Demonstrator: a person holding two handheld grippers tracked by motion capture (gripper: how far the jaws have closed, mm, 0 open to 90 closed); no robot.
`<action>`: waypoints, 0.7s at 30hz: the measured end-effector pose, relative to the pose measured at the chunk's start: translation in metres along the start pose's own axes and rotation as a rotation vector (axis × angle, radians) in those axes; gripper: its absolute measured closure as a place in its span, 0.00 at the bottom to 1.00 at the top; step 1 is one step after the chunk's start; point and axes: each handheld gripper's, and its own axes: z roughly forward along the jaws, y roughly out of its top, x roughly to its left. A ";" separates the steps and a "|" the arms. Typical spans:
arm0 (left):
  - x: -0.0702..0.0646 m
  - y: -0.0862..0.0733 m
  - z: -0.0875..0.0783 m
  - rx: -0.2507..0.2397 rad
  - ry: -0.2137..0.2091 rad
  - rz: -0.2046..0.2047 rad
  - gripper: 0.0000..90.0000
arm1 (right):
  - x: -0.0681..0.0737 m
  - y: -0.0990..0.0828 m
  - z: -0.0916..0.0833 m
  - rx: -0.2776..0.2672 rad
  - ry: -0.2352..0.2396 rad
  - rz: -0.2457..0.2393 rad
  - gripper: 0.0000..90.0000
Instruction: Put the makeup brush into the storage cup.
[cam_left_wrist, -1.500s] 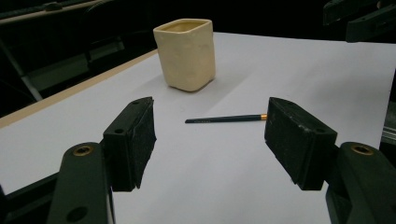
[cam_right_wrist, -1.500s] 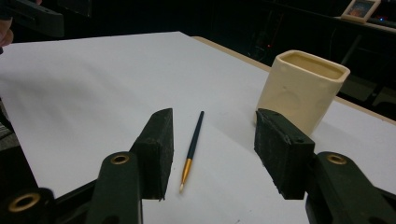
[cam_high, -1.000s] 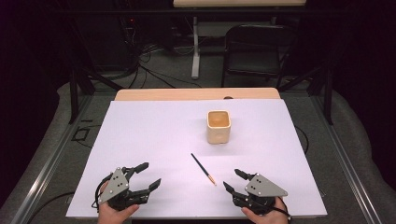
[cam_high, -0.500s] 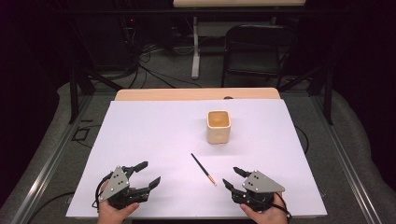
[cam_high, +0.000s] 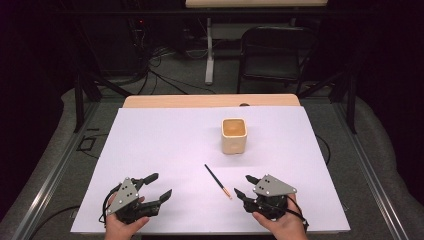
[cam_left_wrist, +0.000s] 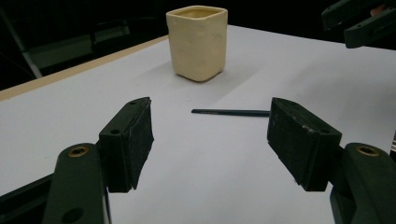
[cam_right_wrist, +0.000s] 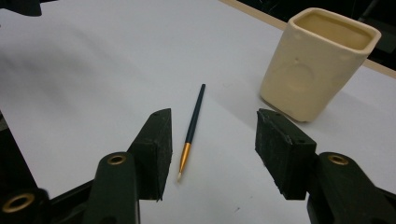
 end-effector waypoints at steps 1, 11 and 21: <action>0.000 0.000 0.000 0.000 0.000 0.000 0.35 | 0.000 0.000 0.000 0.000 0.000 0.000 0.51; 0.000 -0.001 0.000 0.004 0.000 0.006 0.35 | -0.005 0.017 0.015 0.062 0.024 -0.002 0.53; 0.000 -0.001 0.000 0.005 0.012 0.010 0.34 | -0.013 0.037 0.025 0.099 0.038 0.004 0.54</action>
